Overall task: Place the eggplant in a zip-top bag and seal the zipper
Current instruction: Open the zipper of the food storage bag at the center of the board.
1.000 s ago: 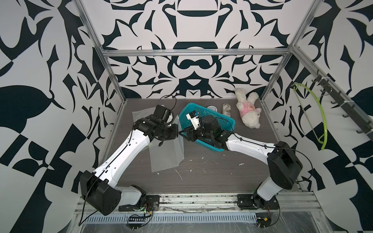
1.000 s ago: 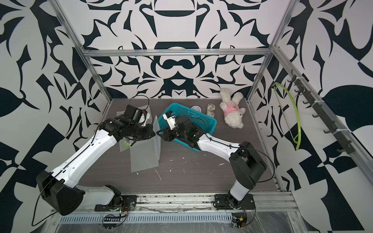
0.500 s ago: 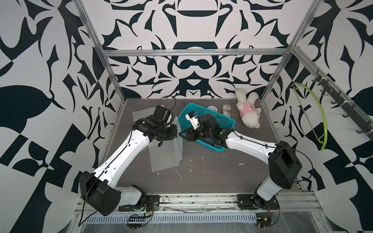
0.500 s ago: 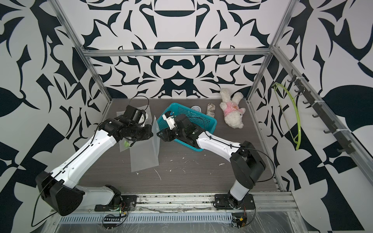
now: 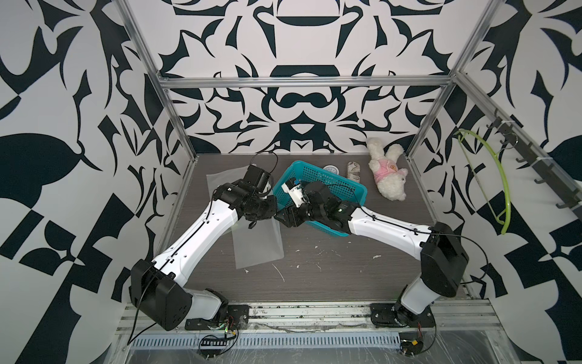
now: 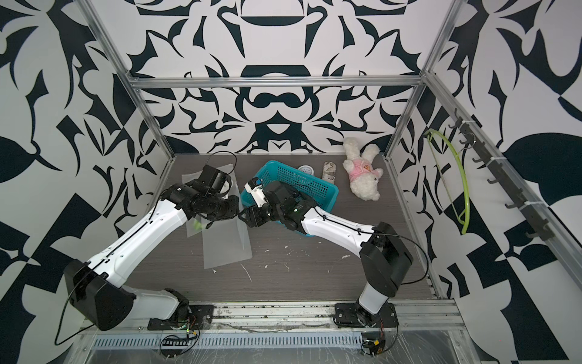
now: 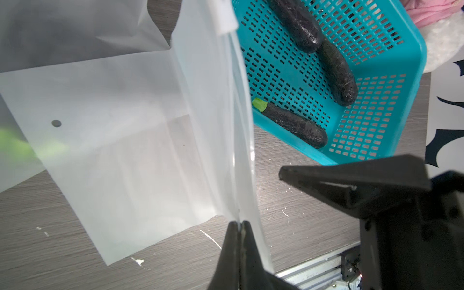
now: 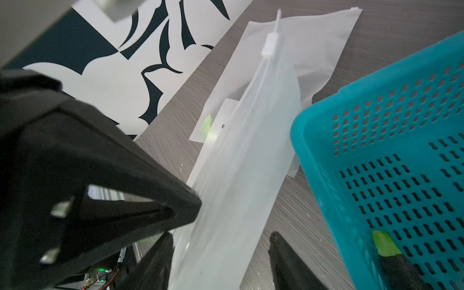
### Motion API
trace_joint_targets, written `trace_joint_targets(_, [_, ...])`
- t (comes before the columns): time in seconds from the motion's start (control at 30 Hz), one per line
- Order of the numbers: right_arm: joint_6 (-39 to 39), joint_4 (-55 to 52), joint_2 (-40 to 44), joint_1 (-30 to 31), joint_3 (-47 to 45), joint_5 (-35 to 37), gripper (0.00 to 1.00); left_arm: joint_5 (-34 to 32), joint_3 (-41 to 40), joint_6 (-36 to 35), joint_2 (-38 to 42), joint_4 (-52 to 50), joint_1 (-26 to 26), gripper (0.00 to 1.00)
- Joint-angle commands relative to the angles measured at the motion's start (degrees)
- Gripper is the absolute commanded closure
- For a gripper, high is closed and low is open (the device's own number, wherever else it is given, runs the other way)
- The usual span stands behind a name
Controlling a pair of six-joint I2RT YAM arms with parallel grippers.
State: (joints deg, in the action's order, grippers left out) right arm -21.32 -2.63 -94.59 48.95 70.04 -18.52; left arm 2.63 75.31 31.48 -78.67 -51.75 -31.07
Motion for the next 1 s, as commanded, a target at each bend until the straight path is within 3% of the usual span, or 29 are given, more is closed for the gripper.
trace_joint_targets(0.0, [-0.39,0.29,0.37,1.14,0.25,1.51,0.39,0.62,-0.43,-0.55,0.27,1.06,-0.22,1.00])
trace_joint_targets(0.33, [0.16,-5.95,-0.96,1.07,2.29,7.55,0.60,-0.12,-0.51,-0.46,1.29,-0.71,-0.24,1.00])
trace_joint_targets(0.4, [0.05,-6.63,-0.47,1.05,2.04,8.89,0.68,-0.69,-0.77,-0.46,1.67,-1.41,-0.22,1.00])
trace_joint_targets(0.57, [-0.57,-6.04,-1.34,0.96,2.40,8.63,0.71,0.29,-1.72,-0.28,1.91,-1.35,-0.29,1.00])
trace_joint_targets(0.73, [-2.00,-4.93,-3.07,0.97,4.48,5.47,0.94,1.35,-2.44,-0.02,1.98,-0.96,-0.49,1.00])
trace_joint_targets(0.9, [-2.08,-5.92,-2.62,0.97,4.75,5.91,1.00,1.35,-4.93,1.40,2.76,2.84,-0.40,1.00])
trace_joint_targets(0.97, [-2.11,-6.48,-2.51,0.97,4.80,6.21,1.00,2.19,-5.42,1.79,2.29,4.78,-0.40,0.91])
